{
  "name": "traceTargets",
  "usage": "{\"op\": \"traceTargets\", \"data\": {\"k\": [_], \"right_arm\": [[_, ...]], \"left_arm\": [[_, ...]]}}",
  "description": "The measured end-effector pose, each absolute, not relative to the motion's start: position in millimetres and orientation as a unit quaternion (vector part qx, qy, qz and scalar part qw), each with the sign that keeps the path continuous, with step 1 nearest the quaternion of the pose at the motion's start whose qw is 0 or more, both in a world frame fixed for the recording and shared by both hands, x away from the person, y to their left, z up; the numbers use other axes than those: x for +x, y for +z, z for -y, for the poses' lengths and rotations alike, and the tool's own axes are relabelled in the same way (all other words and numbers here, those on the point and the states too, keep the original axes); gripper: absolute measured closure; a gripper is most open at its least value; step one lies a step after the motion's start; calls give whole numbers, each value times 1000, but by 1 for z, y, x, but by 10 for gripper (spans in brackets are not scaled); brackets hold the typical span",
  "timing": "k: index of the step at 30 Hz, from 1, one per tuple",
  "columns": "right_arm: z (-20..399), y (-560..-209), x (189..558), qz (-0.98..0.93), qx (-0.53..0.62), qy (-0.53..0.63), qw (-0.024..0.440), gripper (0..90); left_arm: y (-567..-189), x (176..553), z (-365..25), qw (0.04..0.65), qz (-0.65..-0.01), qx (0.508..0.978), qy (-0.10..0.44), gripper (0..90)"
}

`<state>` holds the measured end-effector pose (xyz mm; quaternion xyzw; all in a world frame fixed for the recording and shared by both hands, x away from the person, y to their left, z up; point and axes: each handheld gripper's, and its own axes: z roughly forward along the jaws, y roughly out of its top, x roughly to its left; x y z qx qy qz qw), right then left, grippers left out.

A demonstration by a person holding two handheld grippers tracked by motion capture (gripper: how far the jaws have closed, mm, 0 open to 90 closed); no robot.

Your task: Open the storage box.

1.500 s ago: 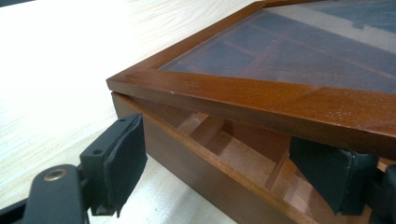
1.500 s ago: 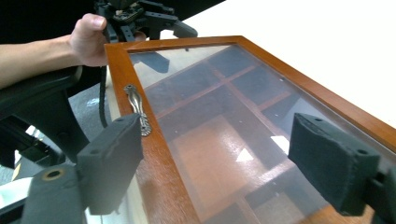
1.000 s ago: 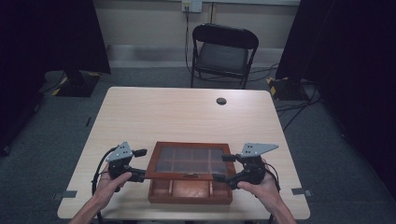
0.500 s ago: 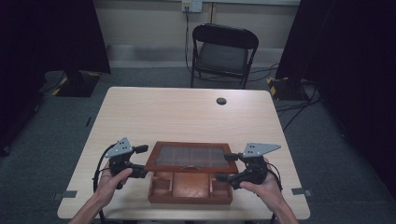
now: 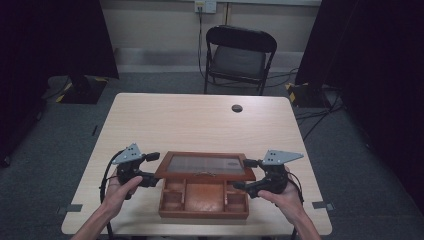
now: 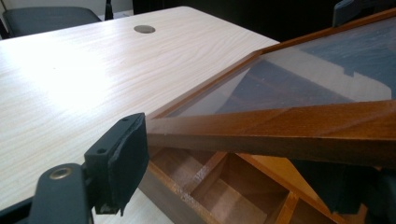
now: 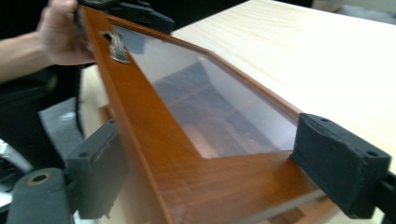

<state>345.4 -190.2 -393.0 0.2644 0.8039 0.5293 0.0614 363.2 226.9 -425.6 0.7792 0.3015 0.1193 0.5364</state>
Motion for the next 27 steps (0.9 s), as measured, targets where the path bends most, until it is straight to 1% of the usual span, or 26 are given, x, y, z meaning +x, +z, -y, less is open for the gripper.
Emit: {"op": "traceTargets", "data": {"k": [5,8,12,17,22,24,27], "right_arm": [[192,-396,348,-804,270,525,70,123],[192,-396,349,-804,270,525,68,119],[192,-395,350,-804,276,521,76,143],[194,-394,354,-799,283,526,70,153],[195,-394,360,-799,288,523,64,157],[195,-391,363,-800,288,523,63,174],[195,-387,367,-799,287,524,65,182]], "left_arm": [[-426,364,-224,537,-299,780,115,201],[-425,365,-224,533,-297,783,118,201],[-422,367,-222,530,-300,785,116,182],[-418,371,-219,528,-292,789,113,196],[-417,373,-219,532,-300,785,102,201],[-417,375,-220,538,-309,779,92,205],[-414,379,-218,535,-307,782,92,236]]}}
